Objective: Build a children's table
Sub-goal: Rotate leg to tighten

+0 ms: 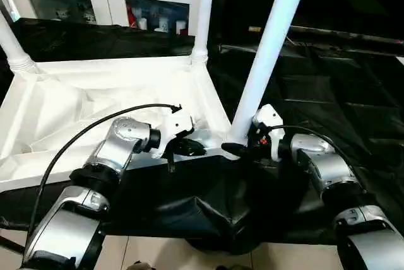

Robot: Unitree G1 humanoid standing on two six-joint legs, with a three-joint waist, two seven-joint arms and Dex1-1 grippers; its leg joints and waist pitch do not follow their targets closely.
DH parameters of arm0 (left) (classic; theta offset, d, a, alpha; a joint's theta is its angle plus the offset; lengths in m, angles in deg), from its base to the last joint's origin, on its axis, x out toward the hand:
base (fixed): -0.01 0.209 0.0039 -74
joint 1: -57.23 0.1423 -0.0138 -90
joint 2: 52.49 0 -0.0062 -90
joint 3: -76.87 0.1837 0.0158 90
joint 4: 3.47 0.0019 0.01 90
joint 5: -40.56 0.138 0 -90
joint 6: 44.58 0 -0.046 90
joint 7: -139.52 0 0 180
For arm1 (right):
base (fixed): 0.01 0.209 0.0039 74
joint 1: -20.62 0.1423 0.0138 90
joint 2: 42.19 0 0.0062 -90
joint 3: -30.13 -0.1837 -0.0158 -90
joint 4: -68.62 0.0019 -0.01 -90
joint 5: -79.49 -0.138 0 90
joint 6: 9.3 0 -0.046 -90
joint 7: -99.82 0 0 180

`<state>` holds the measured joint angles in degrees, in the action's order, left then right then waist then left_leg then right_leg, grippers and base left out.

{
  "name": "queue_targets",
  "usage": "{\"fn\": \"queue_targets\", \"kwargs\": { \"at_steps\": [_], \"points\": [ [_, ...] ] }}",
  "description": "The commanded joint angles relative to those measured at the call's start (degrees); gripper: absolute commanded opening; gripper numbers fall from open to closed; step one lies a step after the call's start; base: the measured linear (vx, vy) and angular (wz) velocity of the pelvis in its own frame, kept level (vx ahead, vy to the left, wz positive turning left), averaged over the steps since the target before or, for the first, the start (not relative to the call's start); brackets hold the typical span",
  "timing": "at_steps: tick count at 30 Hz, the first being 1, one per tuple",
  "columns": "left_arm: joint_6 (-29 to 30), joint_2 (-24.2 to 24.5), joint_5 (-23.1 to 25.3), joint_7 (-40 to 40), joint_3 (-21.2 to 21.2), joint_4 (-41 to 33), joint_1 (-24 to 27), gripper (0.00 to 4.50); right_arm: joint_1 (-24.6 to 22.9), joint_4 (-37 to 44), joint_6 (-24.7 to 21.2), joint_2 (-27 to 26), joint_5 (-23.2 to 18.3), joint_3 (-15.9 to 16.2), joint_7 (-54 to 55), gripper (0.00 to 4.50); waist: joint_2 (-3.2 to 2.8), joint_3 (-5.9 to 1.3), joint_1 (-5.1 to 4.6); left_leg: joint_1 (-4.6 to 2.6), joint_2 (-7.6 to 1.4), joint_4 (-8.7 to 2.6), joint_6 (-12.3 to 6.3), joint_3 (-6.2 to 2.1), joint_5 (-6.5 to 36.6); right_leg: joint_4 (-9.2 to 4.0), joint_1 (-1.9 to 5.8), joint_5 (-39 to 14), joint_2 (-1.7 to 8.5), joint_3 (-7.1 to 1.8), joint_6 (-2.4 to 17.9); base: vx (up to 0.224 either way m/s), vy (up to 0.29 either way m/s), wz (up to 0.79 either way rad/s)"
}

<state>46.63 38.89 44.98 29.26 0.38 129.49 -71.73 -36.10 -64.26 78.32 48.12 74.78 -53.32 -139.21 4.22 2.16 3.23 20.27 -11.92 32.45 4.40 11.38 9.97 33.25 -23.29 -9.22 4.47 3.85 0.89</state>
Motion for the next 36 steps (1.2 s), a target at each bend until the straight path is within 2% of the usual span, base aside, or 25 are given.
{"fn": "queue_targets", "kwargs": {
  "at_steps": [1, 7, 9, 11, 12, 16, 17, 18, 19, 20, 21, 22, 24, 26, 29, 30, 33, 35, 36],
  "points": [
    [0.04, -1.21, -1.33, 0.32, 0.74, 0.35, 1.01, 0.0, -0.85, 1.65, -0.62, -0.66, -0.81, 0.74, -2.24, 3.02, 0.23, -3.06, 0.05, -0.4, -1.87, -3.23, -3.46, -0.43, 11.55, -3.01, 2.59, -13.49, 3.64, -2.49, 12.13, 0.0, 0.0, 0.0],
    [0.53, -1.2, -1.46, 0.36, 0.54, 0.1, 1.06, 0.0, -1.71, 2.36, -1.66, -0.75, -1.51, 0.62, -2.21, 2.74, 0.24, -3.09, 0.12, -0.39, -1.84, -3.24, -3.39, -0.47, 11.24, -3.0, 2.64, -13.51, 3.6, -2.48, 11.75, 0.0, 0.0, 0.0],
    [1.27, -1.72, -1.62, -0.45, 0.21, 0.07, 1.05, 0.0, -2.05, 2.5, -3.0, -1.79, -2.96, -0.79, -0.93, 2.73, 0.23, -3.11, 0.14, -0.38, -1.87, -3.24, -3.37, -0.49, 11.27, -3.0, 2.64, -13.53, 3.62, -2.46, 11.81, 0.0, 0.0, 0.0],
    [1.98, -3.0, -0.57, -4.55, -0.03, 1.41, 0.34, 0.0, -1.84, 1.46, -4.97, -4.31, -4.34, -3.48, 4.74, 2.72, 0.16, -3.04, 0.11, -0.37, -1.87, -3.31, -3.23, -0.53, 11.43, -3.02, 2.56, -13.86, 3.64, -2.47, 11.91, 0.0, 0.0, 0.0],
    [1.98, -3.0, -0.57, -4.55, -0.03, 1.41, 0.34, 0.0, -1.84, 1.46, -4.97, -4.31, -4.34, -3.48, 4.74, 2.72, 0.19, -2.98, 0.01, -0.41, -1.84, -3.36, -2.97, -0.53, 11.9, -3.15, 2.45, -14.57, 3.6, -2.47, 11.72, 0.0, 0.0, 0.0],
    [4.5, -8.22, 2.18, -17.24, -0.51, 6.64, -3.26, 0.0, -1.4, -2.81, -5.02, -10.67, -1.88, -6.57, 24.16, 2.71, 0.08, -2.73, -0.53, -0.81, -1.66, -3.62, 0.01, -0.88, 15.66, -4.04, 1.87, -22.59, 3.81, -2.52, 9.08, 0.0, 0.0, 0.0],
    [4.89, -8.92, 2.29, -18.51, -0.63, 7.16, -3.7, 0.0, -1.22, -3.4, -4.86, -11.37, -1.52, -6.87, 26.58, 2.7, -0.11, -2.63, -0.79, -0.93, -1.56, -3.71, 0.58, -0.9, 17.04, -4.38, 1.68, -24.4, 3.72, -2.51, 8.47, 0.0, 0.0, 0.0],
    [5.39, -9.77, 2.35, -19.94, -0.82, 7.74, -4.21, 0.0, -0.99, -4.12, -4.63, -12.17, -1.06, -7.21, 29.47, 2.7, 0.01, -2.68, -0.77, -0.97, -1.49, -3.69, 0.58, -1.01, 17.52, -4.5, 1.79, -25.21, 3.78, -2.4, 8.18, 0.0, 0.0, 0.0],
    [6.68, -12.57, 2.4, -24.24, -1.28, 9.15, -5.72, 0.0, 0.38, -6.55, -3.83, -14.65, -0.25, -8.12, 36.75, 2.7, -0.27, -2.71, -0.94, -0.93, -1.45, -3.64, 0.64, -1.04, 17.92, -4.55, 1.69, -25.75, 3.81, -2.44, 7.89, 0.0, 0.0, 0.0],
    [6.99, -13.38, 2.46, -25.18, -1.27, 9.48, -6.1, 0.0, 0.81, -7.1, -3.71, -15.44, -0.31, -8.48, 38.43, 2.7, -0.23, -2.69, -1.25, -1.12, -1.35, -3.61, 0.7, -1.01, 18.82, -4.91, 1.43, -26.69, 3.71, -2.39, 7.59, 0.0, 0.0, 0.0],
    [7.62, -15.08, 2.54, -27.06, -1.22, 10.01, -6.79, 0.0, 1.72, -8.09, -3.41, -17.18, -0.34, -9.19, 42.05, 2.7, -0.44, -2.77, -1.25, -1.03, -1.21, -3.49, 0.41, -0.98, 18.83, -4.95, 1.48, -26.89, 3.71, -2.43, 7.27, 0.0, 0.0, 0.0],
    [8.18, -16.41, 2.49, -28.05, -1.11, 10.25, -7.22, 0.0, 2.46, -8.69, -3.1, -18.6, -0.24, -9.53, 44.54, 2.7, -0.33, -2.75, -1.31, -0.99, -1.26, -3.55, 0.42, -1.01, 18.79, -4.98, 1.45, -26.82, 3.69, -2.42, 7.13, 0.0, 0.0, 0.0],
    [8.08, -17.2, 2.78, -28.29, -0.66, 10.39, -7.44, 0.0, 2.94, -8.92, -2.4, -19.27, 1.21, -8.17, 44.5, 2.7, -0.3, -2.81, -1.34, -0.89, -1.2, -3.57, 0.09, -1.04, 18.78, -5.01, 1.56, -26.28, 3.53, -2.28, 6.8, 0.0, 0.0, 0.0],
    [7.42, -17.09, 3.05, -27.83, -0.39, 10.59, -7.42, 0.0, 3.0, -8.76, -1.81, -19.34, 1.19, -8.2, 43.67, 3.26, -0.31, -2.89, -1.26, -0.61, -1.22, -3.58, -0.85, -0.98, 18.16, -4.78, 1.77, -23.55, 3.46, -2.36, 7.09, 0.0, 0.0, 0.0],
    [5.43, -15.75, 3.26, -25.54, -0.15, 11.1, -7.03, 0.0, 3.41, -8.74, 0.67, -18.35, 1.39, -7.63, 40.59, 3.49, -0.27, -2.87, -1.27, -0.42, -1.23, -3.63, -1.49, -0.96, 17.92, -4.67, 1.91, -22.61, 3.48, -2.32, 7.5, 0.0, 0.0, 0.0],
    [4.82, -15.08, 3.26, -24.67, -0.09, 11.01, -6.76, 0.0, 3.39, -8.56, 1.64, -17.65, 1.99, -6.99, 39.59, 3.75, -0.18, -2.91, -1.25, -0.39, -1.25, -3.63, -1.55, -0.98, 17.82, -4.68, 1.95, -22.75, 3.52, -2.3, 7.48, 0.0, 0.0, 0.0],
    [4.15, -13.57, 3.06, -23.15, -0.11, 10.64, -6.26, 0.0, 3.2, -7.93, 2.08, -16.16, 1.95, -6.36, 36.03, 3.83, -0.15, -2.92, -1.3, -0.25, -1.28, -3.54, -2.12, -0.92, 16.87, -4.52, 2.11, -21.72, 3.56, -2.34, 7.99, 0.0, 0.0, 0.0],
    [2.75, -11.85, 2.52, -20.2, 0.0, 9.67, -5.4, 0.0, 2.52, -6.47, 1.65, -14.17, 1.29, -5.86, 30.98, 3.83, -0.05, -2.86, -1.25, -0.12, -1.28, -3.56, -2.6, -0.93, 16.53, -4.54, 2.28, -21.79, 3.65, -2.32, 8.26, 0.0, 0.0, 0.0],
    [1.28, -9.99, 2.05, -16.45, 0.38, 8.54, -4.42, 0.0, 1.57, -4.65, 1.28, -11.76, 1.04, -4.61, 25.26, 3.83, -0.05, -2.89, -1.24, -0.09, -1.27, -3.52, -2.73, -0.9, 16.25, -4.49, 2.35, -21.61, 3.64, -2.33, 8.3, 0.0, 0.0, 0.0]
  ]
}}
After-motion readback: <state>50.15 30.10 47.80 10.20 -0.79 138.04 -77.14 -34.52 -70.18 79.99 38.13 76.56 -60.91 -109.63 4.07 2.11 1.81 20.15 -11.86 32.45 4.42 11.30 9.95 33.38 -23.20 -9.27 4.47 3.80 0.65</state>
